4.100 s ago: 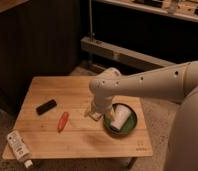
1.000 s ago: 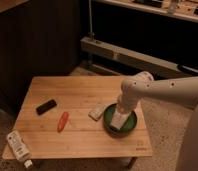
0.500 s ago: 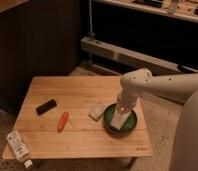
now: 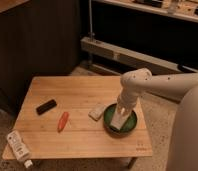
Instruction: Pick up the ceramic cup
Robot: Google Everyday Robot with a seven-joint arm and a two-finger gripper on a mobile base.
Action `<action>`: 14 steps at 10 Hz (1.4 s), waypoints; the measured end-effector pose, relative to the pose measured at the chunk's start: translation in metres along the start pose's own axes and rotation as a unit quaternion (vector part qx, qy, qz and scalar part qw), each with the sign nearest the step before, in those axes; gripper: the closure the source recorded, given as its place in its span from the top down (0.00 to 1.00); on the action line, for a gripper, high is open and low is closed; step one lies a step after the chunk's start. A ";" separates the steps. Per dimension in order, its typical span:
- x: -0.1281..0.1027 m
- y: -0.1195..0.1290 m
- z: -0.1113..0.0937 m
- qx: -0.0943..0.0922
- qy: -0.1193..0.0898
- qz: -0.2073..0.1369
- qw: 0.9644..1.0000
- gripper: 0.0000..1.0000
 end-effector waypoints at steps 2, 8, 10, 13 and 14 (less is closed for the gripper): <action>0.000 0.001 0.004 -0.003 -0.009 0.003 1.000 0.80; -0.006 -0.001 0.028 0.021 -0.059 0.018 0.998 0.80; -0.007 -0.002 0.030 0.049 -0.056 0.018 0.997 0.80; -0.013 -0.006 0.036 0.045 -0.037 0.020 0.998 0.80; -0.016 -0.007 0.038 0.043 -0.026 0.023 0.998 0.80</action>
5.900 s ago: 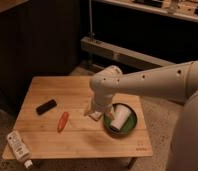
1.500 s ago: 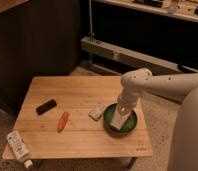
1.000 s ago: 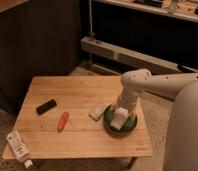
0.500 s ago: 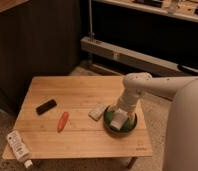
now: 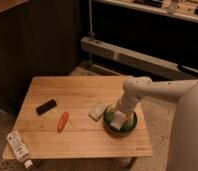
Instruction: Pick up the ceramic cup
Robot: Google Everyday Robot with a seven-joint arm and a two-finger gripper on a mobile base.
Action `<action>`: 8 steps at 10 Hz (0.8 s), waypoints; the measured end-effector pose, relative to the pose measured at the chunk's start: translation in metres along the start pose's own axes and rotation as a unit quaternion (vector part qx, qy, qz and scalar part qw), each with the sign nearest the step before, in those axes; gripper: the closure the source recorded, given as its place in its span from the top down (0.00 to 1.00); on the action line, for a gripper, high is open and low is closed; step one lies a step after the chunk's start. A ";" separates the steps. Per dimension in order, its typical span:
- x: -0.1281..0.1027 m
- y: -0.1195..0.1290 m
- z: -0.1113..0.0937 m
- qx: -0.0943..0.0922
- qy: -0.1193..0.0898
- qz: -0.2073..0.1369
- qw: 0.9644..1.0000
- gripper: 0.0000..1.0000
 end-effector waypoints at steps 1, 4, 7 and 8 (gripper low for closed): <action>-0.001 0.002 0.003 0.000 0.005 0.002 1.000 0.80; -0.003 0.000 0.009 0.006 0.003 0.002 1.000 0.80; -0.003 -0.003 0.017 -0.006 0.008 -0.002 1.000 0.80; -0.003 -0.003 0.019 -0.011 0.013 -0.004 1.000 0.80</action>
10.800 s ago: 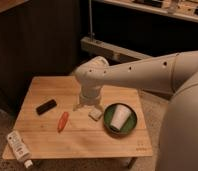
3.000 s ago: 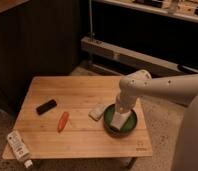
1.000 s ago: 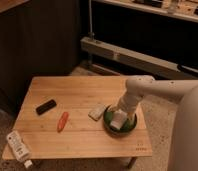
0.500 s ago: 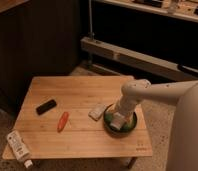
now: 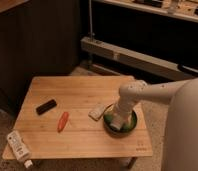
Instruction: Pick up the ceramic cup
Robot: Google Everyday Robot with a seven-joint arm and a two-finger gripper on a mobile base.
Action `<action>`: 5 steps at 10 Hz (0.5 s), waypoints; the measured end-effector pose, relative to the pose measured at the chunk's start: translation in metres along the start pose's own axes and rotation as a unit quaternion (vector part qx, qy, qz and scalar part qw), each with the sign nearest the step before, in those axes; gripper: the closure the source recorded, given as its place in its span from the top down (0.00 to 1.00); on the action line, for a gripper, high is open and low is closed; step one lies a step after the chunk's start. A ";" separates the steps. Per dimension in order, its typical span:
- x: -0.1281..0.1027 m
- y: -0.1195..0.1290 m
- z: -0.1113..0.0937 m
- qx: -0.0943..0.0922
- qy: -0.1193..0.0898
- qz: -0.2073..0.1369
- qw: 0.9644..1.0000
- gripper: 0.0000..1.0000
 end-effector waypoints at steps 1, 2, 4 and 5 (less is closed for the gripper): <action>0.000 0.000 0.003 -0.003 0.006 0.001 1.000 0.80; 0.002 0.000 0.005 -0.003 0.009 0.003 1.000 0.80; 0.003 0.002 0.009 -0.006 0.015 0.011 1.000 0.80; 0.005 0.002 0.011 -0.009 0.018 0.012 1.000 0.80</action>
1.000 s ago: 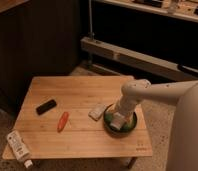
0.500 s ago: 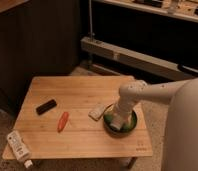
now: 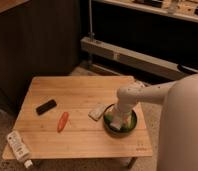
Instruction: Pick up the ceramic cup
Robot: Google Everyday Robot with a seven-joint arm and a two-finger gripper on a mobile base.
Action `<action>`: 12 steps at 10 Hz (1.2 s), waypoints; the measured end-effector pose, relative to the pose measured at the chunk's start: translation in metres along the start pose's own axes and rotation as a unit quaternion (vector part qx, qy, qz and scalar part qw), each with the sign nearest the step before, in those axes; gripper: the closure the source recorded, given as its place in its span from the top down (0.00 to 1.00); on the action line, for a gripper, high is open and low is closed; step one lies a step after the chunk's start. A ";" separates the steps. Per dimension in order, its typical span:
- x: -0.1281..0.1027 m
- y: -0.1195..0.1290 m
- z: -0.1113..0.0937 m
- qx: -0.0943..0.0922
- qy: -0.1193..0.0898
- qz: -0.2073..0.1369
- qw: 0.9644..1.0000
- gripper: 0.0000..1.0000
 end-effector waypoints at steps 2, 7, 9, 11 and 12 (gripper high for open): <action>0.003 0.000 0.002 -0.004 0.004 0.007 1.000 0.80; 0.015 0.006 0.006 -0.016 0.010 0.027 0.999 0.80; 0.017 0.006 0.013 -0.026 0.008 0.026 0.999 0.80; 0.018 0.009 0.015 -0.033 0.007 0.026 0.999 0.80; 0.019 0.010 0.017 -0.037 0.008 0.027 0.999 0.80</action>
